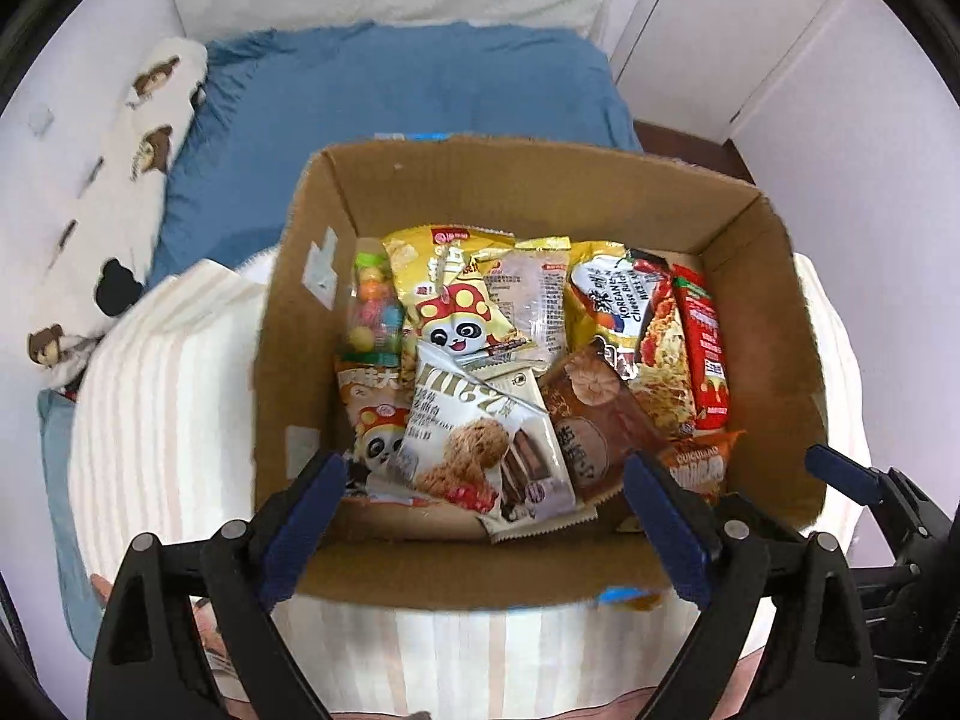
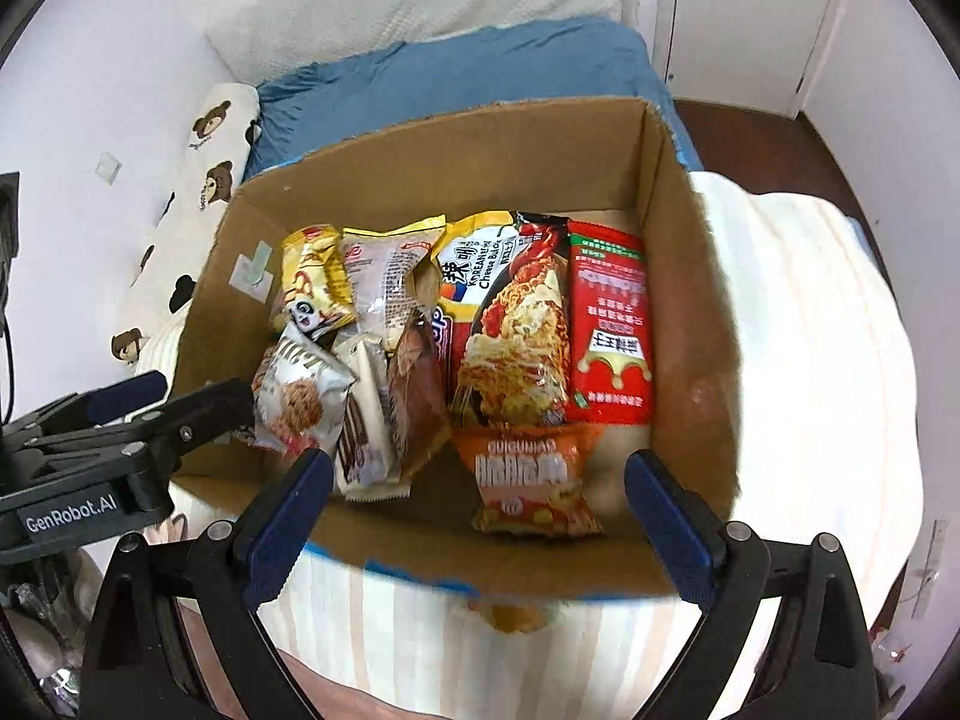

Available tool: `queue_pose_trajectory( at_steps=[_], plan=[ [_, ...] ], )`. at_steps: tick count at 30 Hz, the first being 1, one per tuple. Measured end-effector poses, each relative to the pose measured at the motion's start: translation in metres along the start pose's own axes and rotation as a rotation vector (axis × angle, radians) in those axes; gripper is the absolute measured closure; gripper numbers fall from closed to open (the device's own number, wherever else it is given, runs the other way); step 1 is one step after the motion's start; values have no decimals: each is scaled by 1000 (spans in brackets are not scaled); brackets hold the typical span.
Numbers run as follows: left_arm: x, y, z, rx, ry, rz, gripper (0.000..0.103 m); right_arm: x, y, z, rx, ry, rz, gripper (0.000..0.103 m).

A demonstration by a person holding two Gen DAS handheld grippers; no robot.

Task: Organize snacks
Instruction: 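Open both tools to drop the cookie pack and brown pack into the box, then grasp the round orange candy with left tool while right tool grasps the red snack pack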

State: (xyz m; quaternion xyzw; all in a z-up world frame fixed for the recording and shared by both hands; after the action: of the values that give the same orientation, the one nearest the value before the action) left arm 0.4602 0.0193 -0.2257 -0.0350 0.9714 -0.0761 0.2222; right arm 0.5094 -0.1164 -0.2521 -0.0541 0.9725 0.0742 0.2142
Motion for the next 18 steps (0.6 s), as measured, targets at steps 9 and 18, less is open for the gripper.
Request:
queue_pose_trajectory(
  at_steps=[9,18],
  plan=[
    [24,-3,-72,-25,-198,30,8,22,1,-72,33,-147,-33,3],
    [57,-13,-125,-34,-300,49,8,50,8,-133,0,-228,-39,3]
  ],
)
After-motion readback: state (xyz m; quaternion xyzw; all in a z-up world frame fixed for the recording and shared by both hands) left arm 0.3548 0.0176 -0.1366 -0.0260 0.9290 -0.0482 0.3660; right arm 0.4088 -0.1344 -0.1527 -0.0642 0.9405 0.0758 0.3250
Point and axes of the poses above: each gripper's, at about its wrist camera, not at the fingertips, and z roughly the way its jaws point, y to its left, x to its underside, the point moved 8 cm from there along z, roughly the way its jaws point, and after that the axes turned 7 degrees about -y, right-handed, at the moved point
